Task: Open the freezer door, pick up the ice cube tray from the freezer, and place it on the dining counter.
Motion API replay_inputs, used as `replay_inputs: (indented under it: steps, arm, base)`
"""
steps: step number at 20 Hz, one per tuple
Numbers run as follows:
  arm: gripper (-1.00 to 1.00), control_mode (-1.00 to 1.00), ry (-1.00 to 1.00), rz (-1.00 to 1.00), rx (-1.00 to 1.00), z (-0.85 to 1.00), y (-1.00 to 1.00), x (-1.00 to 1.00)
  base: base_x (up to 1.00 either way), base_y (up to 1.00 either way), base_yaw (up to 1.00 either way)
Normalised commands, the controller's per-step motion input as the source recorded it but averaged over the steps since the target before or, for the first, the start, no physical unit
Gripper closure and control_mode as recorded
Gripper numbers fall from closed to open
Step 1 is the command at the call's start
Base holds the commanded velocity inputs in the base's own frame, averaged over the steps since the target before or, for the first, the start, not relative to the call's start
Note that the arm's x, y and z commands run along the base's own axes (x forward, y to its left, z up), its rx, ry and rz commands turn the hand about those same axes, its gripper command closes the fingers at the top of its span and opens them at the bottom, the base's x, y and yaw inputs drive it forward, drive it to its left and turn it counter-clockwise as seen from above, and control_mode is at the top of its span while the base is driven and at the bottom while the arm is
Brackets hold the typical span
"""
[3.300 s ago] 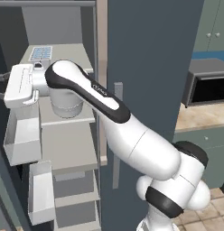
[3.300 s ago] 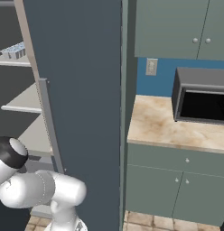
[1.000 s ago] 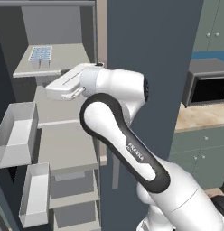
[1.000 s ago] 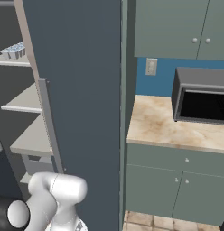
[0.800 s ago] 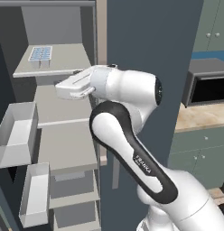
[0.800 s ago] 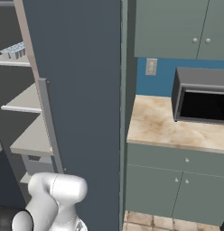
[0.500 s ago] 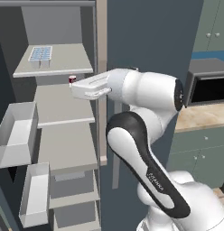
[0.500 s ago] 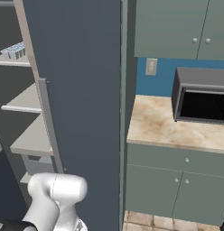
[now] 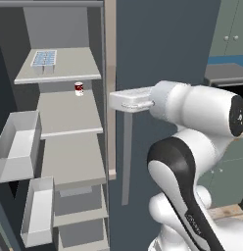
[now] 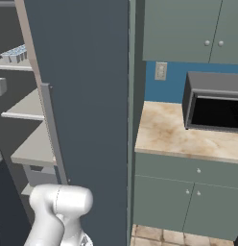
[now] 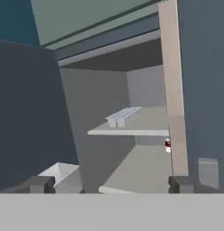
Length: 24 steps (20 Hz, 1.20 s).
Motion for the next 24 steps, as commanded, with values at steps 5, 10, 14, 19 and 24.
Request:
replay_inputs:
  steps: [5,10,14,19,24]
  arm:
    - [-1.0,-1.0,0.1,-0.19,0.0,0.0,-0.59,-0.36]
    - [-1.0,-1.0,0.12,-0.2,-0.01,0.0,-0.54,-0.34]
    - [-1.0,-1.0,0.14,-0.21,-0.01,0.0,-0.54,-0.3]
    - [-1.0,-1.0,0.11,-0.09,-0.04,0.0,-0.49,-0.07]
    - [-1.0,-1.0,0.13,0.0,-0.06,-0.04,-0.31,0.0]
  base:
    - [0.0,0.0,0.0]
    - [0.0,0.0,0.0]
    - [0.0,0.0,0.0]
    - [0.0,0.0,0.0]
    - [0.0,0.0,0.0]
